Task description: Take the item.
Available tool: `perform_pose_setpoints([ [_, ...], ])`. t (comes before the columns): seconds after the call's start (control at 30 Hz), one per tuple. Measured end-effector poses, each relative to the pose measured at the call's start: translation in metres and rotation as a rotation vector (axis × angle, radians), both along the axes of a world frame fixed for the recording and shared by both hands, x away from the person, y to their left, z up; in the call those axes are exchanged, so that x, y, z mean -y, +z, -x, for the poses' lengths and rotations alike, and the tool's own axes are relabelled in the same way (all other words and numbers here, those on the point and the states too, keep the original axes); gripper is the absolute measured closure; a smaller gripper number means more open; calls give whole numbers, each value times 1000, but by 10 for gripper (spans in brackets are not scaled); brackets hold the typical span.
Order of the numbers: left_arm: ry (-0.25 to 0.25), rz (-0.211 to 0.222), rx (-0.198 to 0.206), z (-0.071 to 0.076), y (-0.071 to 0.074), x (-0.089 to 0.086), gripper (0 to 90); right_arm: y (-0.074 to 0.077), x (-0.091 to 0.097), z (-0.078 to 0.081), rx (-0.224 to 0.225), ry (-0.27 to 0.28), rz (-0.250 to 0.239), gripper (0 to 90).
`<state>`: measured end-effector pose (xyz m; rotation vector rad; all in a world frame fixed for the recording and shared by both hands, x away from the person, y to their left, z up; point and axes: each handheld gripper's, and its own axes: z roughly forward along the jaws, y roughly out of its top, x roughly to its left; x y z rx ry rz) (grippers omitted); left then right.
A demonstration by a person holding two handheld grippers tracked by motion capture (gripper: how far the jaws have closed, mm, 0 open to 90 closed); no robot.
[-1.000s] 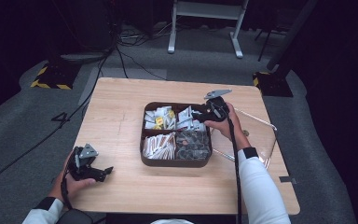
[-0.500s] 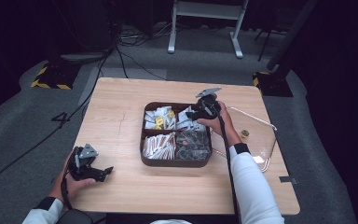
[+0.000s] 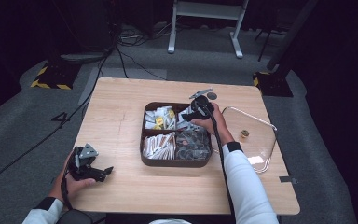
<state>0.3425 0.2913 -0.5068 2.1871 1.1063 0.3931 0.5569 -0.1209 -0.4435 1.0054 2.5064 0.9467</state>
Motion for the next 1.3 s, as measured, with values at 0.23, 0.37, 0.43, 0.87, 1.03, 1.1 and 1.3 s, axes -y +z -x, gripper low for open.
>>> perform_pose_setpoints([
  [0.23, 2, 0, 0, 0, 0, 0, 5, 4, -4, 2, 18, 9, -32, 385],
  [0.37, 2, 1, 0, 0, 0, 0, 5, 4, -6, 3, 18, 28, -39, 447],
  [0.43, 2, 0, 0, 0, 0, 0, 5, 4, -10, 3, 18, 45, -30, 511],
  [0.87, 3, 1, -1, 1, 0, 0, 5, 5, -15, 6, 17, 69, -9, 863],
  [1.03, 4, 2, -2, 1, 0, 0, 5, 9, -15, 11, 30, 99, -22, 893],
  [1.1, 4, 2, -1, 1, 0, 0, 5, 11, -15, 13, 35, 100, -33, 895],
  [1.3, 3, 1, 0, 1, 0, 0, 5, 21, -8, 20, 70, 88, -71, 898],
])
